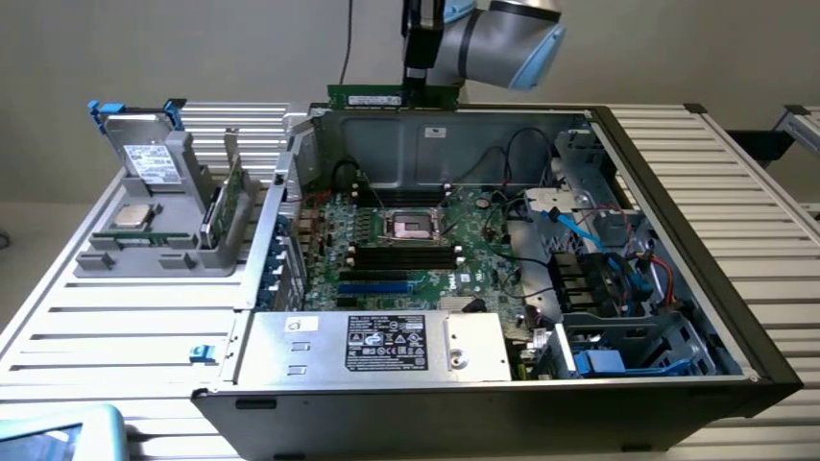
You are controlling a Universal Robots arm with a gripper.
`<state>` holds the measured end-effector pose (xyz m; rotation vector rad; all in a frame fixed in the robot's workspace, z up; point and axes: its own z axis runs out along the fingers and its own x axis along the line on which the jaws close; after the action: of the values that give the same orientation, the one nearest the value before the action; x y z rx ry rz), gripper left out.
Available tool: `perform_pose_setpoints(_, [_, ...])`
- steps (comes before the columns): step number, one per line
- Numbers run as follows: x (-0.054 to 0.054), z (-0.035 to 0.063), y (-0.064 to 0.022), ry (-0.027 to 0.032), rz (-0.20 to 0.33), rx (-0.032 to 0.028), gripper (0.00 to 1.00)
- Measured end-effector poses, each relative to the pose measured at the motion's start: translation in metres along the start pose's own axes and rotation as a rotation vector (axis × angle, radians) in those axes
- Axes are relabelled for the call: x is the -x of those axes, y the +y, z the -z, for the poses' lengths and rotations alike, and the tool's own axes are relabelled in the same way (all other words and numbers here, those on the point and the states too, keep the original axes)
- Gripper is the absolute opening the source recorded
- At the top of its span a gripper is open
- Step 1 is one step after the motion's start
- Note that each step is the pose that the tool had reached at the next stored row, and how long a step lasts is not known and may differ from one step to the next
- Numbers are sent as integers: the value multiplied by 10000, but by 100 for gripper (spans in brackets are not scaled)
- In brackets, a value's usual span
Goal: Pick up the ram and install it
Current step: 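Pick up the ram and move it above insertion slot, then insert the ram into the slot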
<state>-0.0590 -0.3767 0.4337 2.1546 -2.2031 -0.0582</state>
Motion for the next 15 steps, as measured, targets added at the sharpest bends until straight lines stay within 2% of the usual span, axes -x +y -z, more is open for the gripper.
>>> perform_pose_setpoints(8, [106, -61, -107, -1, -23, 0, 15])
perform_pose_setpoints(15, [132, -77, -115, -1, -26, 1, 15])
